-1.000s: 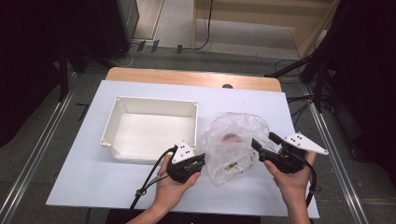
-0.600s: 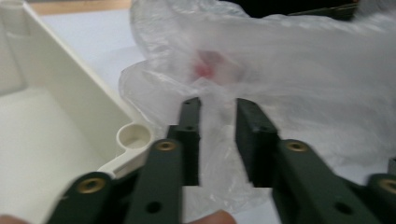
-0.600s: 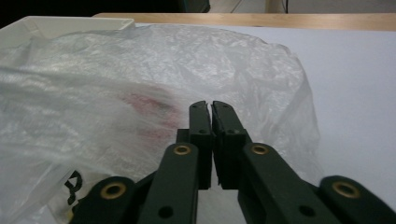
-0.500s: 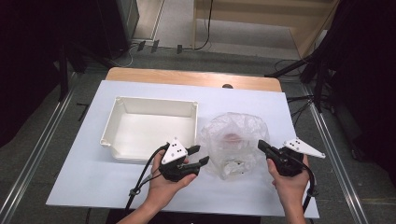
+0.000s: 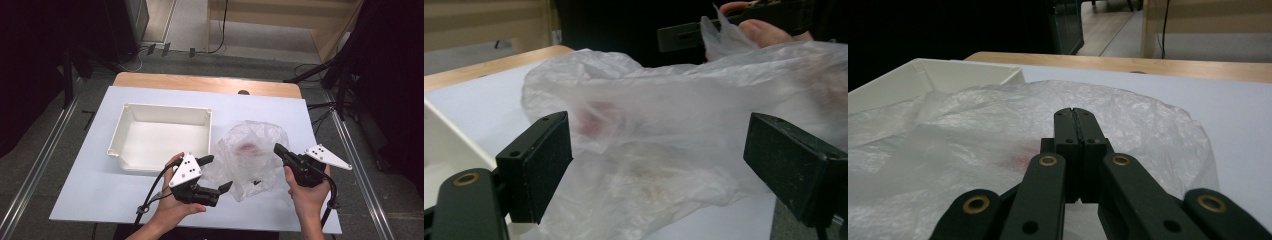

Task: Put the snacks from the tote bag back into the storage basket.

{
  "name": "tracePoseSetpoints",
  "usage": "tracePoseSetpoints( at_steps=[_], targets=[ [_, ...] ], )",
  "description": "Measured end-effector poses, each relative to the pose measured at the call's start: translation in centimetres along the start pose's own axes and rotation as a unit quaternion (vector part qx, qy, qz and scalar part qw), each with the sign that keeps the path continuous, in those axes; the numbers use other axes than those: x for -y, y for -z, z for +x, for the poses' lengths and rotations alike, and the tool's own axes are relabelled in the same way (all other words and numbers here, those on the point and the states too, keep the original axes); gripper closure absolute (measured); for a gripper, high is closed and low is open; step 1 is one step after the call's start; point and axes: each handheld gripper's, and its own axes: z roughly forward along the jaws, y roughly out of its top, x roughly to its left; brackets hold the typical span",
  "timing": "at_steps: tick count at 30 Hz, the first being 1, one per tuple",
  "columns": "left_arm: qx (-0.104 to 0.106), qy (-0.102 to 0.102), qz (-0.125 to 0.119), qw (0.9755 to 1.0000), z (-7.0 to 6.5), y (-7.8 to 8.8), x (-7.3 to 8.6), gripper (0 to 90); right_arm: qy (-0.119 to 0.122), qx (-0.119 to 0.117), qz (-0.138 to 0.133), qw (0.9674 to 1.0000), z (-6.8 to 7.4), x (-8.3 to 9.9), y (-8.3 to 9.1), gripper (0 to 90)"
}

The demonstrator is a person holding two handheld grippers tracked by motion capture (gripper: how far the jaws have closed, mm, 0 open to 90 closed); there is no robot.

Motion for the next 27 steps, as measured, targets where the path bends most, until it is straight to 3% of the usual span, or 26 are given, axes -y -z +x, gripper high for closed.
tracePoseSetpoints(
  at_steps=[1, 3, 4, 5, 6, 7, 12, 16, 20, 23, 24, 27],
  targets=[
    [-0.004, -0.001, 0.005, 1.0000, 0.0, -0.2, -0.1, 13.0, 0.002, -0.006, -0.002, 1.0000, 0.1, 0.0, 0.1, 84.2],
    [-0.030, 0.007, 0.026, 0.9992, 0.4, -0.6, -0.1, 22.1, 0.001, -0.016, -0.010, 0.9998, 0.2, -0.1, 0.6, 74.0],
    [-0.037, 0.010, 0.030, 0.9988, 0.7, -0.8, -0.1, 34.3, -0.002, -0.027, -0.012, 0.9996, 0.1, -0.1, 1.0, 69.5],
    [-0.042, 0.018, 0.035, 0.9983, 1.0, -1.0, 0.0, 40.5, -0.004, -0.031, -0.015, 0.9994, 0.1, 0.0, 1.3, 65.7],
    [-0.048, 0.024, 0.038, 0.9978, 1.3, -1.2, 0.0, 53.5, -0.003, -0.029, -0.018, 0.9994, 0.0, 0.3, 2.0, 56.8],
    [-0.054, 0.030, 0.039, 0.9973, 1.6, -1.3, 0.0, 53.5, -0.003, -0.029, -0.018, 0.9994, 0.0, 0.3, 2.0, 56.8],
    [-0.064, 0.045, 0.043, 0.9960, 2.5, -1.8, -0.1, 74.0, 0.011, -0.028, -0.005, 0.9995, -0.5, 1.8, 3.3, 34.1],
    [-0.058, 0.047, 0.044, 0.9962, 2.8, -1.8, -0.2, 80.8, 0.018, -0.025, 0.005, 0.9995, -0.7, 2.4, 3.6, 23.9],
    [-0.048, 0.046, 0.056, 0.9962, 2.9, -1.9, 0.1, 86.8, 0.018, -0.016, 0.009, 0.9997, -0.5, 2.2, 3.0, 23.8],
    [-0.041, 0.051, 0.064, 0.9958, 3.2, -1.8, 0.5, 90.0, 0.033, 0.002, 0.041, 0.9986, -0.4, 2.5, 1.5, 31.6],
    [-0.036, 0.052, 0.067, 0.9958, 3.3, -1.8, 0.6, 90.0, 0.038, 0.013, 0.048, 0.9980, -0.5, 2.7, 1.0, 34.6],
    [-0.029, 0.048, 0.078, 0.9954, 3.6, -1.7, 1.1, 90.0, 0.034, 0.041, 0.055, 0.9971, -0.9, 2.8, -0.1, 55.9]
  ],
)
